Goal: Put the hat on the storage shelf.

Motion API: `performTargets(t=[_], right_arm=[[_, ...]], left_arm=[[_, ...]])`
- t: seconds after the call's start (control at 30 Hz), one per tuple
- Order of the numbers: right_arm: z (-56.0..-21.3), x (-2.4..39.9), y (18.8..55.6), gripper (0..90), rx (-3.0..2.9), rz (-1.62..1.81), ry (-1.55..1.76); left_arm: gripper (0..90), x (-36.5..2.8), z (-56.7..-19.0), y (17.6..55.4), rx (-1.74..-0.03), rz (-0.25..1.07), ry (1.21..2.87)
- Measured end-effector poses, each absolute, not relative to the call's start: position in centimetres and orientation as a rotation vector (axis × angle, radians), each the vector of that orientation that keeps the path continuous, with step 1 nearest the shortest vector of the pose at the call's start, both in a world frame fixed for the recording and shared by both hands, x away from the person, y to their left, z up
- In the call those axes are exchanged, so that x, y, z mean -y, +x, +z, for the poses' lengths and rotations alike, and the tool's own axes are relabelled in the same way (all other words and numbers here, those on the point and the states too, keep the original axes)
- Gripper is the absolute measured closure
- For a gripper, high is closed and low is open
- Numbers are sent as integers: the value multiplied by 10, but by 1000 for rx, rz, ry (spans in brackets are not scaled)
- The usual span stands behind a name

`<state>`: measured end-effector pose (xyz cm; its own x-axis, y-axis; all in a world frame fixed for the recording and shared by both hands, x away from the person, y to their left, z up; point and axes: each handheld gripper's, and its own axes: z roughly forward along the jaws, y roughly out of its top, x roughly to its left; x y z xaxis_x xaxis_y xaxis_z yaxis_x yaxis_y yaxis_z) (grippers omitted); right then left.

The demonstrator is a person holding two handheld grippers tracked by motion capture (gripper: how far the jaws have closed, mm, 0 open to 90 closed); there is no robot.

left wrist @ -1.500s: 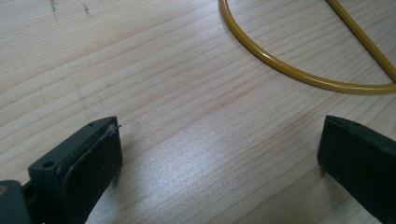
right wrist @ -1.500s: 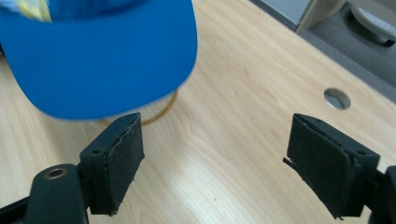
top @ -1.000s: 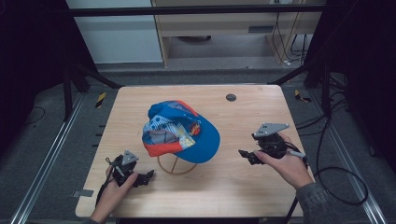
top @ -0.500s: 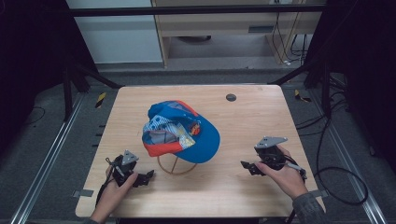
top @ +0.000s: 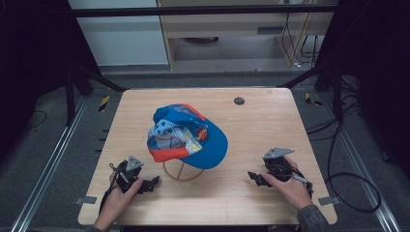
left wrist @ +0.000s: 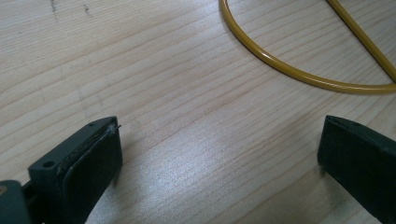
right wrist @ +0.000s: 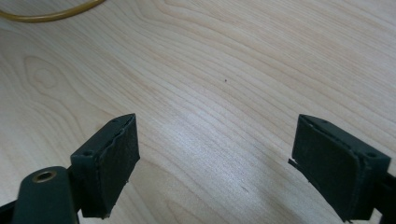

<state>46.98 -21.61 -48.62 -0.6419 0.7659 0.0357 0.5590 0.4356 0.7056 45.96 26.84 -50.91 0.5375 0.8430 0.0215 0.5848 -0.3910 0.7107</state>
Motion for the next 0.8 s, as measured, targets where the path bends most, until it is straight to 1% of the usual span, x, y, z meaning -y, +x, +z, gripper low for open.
performTargets(t=[0.37,0.8], right_arm=[[-503,208,479,120,-2340,980,1243],[-511,201,477,81,-2247,1007,1257]], left_arm=[[0,-268,-509,460,-1151,505,2117],[0,-268,-509,460,-1151,505,2118]])
